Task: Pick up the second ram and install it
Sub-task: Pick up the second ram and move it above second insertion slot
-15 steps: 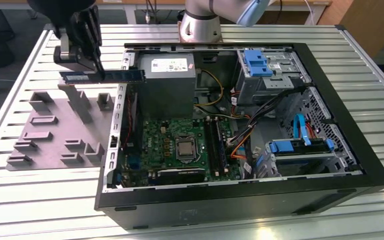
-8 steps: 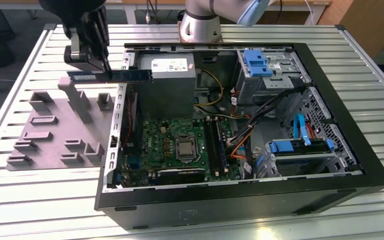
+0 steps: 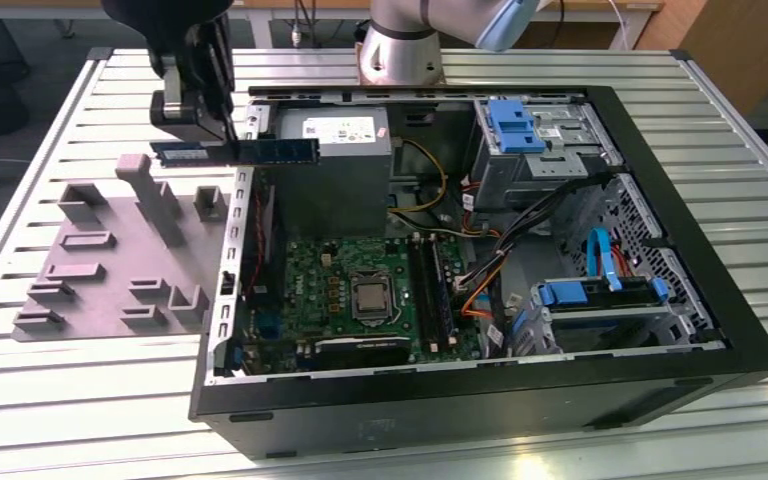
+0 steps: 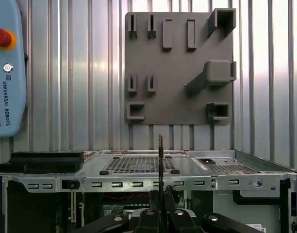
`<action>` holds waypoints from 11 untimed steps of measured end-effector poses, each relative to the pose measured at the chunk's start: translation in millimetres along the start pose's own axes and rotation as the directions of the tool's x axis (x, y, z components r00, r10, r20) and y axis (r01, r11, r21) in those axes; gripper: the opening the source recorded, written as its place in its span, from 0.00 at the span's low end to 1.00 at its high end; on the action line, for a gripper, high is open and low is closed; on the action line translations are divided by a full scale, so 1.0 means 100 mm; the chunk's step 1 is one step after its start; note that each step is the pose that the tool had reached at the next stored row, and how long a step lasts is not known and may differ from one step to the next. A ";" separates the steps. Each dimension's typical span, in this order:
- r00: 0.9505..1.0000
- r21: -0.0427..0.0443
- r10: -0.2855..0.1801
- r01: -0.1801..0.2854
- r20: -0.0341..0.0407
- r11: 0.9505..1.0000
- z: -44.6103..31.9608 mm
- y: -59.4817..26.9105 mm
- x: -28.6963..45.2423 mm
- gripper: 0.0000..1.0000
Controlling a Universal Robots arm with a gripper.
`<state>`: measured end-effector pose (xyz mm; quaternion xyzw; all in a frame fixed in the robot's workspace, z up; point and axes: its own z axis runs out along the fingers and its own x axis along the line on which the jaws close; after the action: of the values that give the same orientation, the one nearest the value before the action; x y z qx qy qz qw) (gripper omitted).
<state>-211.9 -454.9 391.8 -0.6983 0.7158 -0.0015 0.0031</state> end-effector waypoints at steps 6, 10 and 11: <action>1.000 0.000 0.000 0.000 0.000 1.000 0.001 -0.078 -0.002 0.14; 1.000 0.000 0.000 0.000 0.000 1.000 0.001 -0.132 -0.003 0.14; 1.000 0.000 0.000 0.000 0.000 1.000 0.001 -0.147 -0.004 0.14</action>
<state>-197.2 -454.9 391.8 -0.6983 0.7158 -0.0015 0.0031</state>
